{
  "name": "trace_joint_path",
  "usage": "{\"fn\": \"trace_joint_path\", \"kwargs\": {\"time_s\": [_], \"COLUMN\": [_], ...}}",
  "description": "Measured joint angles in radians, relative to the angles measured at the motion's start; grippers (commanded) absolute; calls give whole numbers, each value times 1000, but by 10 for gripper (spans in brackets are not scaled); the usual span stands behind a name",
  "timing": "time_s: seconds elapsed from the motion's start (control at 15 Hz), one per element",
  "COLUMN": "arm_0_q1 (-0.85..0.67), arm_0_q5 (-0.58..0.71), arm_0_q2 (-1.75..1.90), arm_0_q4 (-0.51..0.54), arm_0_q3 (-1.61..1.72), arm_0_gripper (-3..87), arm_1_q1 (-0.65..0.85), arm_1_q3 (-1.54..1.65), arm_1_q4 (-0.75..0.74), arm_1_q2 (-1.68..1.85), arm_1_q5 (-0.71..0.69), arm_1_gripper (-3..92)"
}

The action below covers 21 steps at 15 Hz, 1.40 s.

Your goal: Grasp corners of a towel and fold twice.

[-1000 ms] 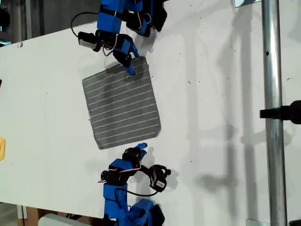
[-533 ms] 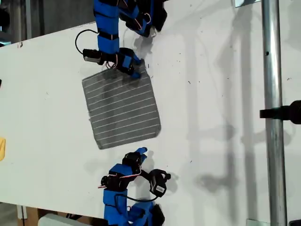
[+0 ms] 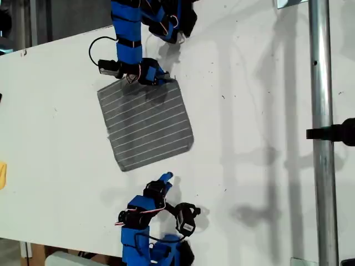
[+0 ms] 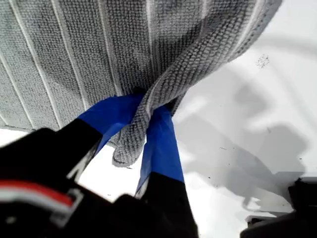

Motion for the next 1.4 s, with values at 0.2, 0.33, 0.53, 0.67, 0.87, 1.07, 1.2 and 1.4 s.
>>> {"fn": "trace_joint_path", "kwargs": {"time_s": [0.2,0.33,0.53,0.67,0.87,1.07,1.2,1.4], "arm_0_q1": [-14,-18,-23,-20,-18,-2,31,60], "arm_0_q5": [166,310,430,436,414,405,368,341], "arm_0_q2": [-150,-301,-548,-716,-848,-928,-996,-1029], "arm_0_q4": [15,89,163,170,164,163,155,153], "arm_0_q3": [-195,-417,-692,-874,-917,-917,-917,-917], "arm_0_gripper": [255,250,247,249,244,249,258,260], "arm_1_q1": [-2,-3,-3,-3,-6,-12,-21,-55], "arm_1_q3": [0,0,0,0,0,0,0,-8], "arm_1_q4": [-5,-9,-9,-9,-9,-9,-12,-8], "arm_1_q2": [0,0,0,0,0,0,0,-3], "arm_1_q5": [2,0,-2,-2,-2,-3,-3,-3], "arm_1_gripper": [-3,-3,-3,-3,-3,-3,-3,-3]}}
